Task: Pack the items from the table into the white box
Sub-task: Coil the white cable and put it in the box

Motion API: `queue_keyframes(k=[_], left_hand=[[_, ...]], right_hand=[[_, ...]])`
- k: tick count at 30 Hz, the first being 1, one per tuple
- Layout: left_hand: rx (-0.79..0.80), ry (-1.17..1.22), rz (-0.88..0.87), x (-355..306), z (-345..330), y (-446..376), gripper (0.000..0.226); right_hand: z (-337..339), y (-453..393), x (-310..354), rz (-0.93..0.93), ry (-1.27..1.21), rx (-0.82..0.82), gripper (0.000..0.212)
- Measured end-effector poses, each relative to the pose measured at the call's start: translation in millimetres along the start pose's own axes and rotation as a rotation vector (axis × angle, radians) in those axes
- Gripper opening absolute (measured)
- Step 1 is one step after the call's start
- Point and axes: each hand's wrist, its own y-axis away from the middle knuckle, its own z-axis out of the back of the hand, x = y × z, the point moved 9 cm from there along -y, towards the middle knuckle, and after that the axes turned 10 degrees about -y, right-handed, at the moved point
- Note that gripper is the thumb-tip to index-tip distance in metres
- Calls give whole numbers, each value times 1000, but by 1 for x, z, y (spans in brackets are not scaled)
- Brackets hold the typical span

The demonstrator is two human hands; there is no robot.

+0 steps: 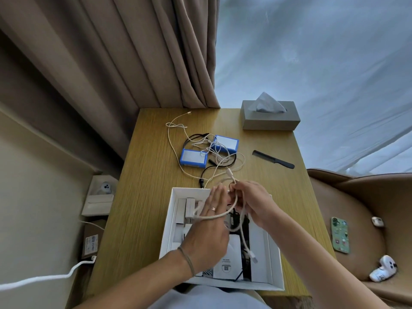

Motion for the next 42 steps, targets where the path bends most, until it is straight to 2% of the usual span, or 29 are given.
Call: queue_keyframes(k=[3, 8, 10, 11, 12, 14, 15, 17, 19, 25, 28, 30, 33, 36, 39, 42], left_hand=[[-58, -18, -144, -5, 11, 14, 72], [-390, 81, -91, 13, 61, 33, 23], [-486, 116, -28, 22, 73, 34, 19], [-508, 123, 19, 27, 76, 32, 26], [-485, 168, 75, 35, 75, 27, 40], [-242, 448, 218, 50, 51, 10, 68], [-94, 627, 293, 52, 34, 4, 69], [93, 890, 421, 56, 7, -1, 41], [120, 903, 499, 63, -3, -1, 18], [267, 758, 593, 83, -35, 8, 24], [278, 589, 583, 89, -47, 3, 24], [239, 471, 578, 95, -50, -1, 22], [203, 308, 579, 105, -57, -7, 19], [203, 174, 591, 115, -66, -10, 20], [189, 73, 582, 120, -70, -11, 14], [167, 42, 563, 120, -70, -11, 16]], right_hand=[[5, 1, 9, 47, 6, 21, 23], [-3, 5, 9, 24, 15, 203, 22], [-10, 8, 6, 7, 55, 285, 23], [-15, 10, 4, 0, 75, 335, 23], [-19, 12, 2, -5, 87, 387, 22], [-29, 16, -2, -29, 61, 491, 20], [-34, 17, -5, -51, 11, 538, 20], [-39, 17, -9, -86, -100, 586, 22], [-32, 10, -15, -94, -135, 524, 25], [22, -15, -60, -189, -250, 42, 30], [37, -21, -85, -215, -299, -116, 27], [49, -27, -85, -107, -94, -203, 26], [58, -32, -60, 188, 542, -304, 27], [56, -29, -51, 355, 1070, -358, 33], [51, -26, -55, 438, 1303, -368, 35], [50, -28, -54, 406, 1347, -363, 32]])
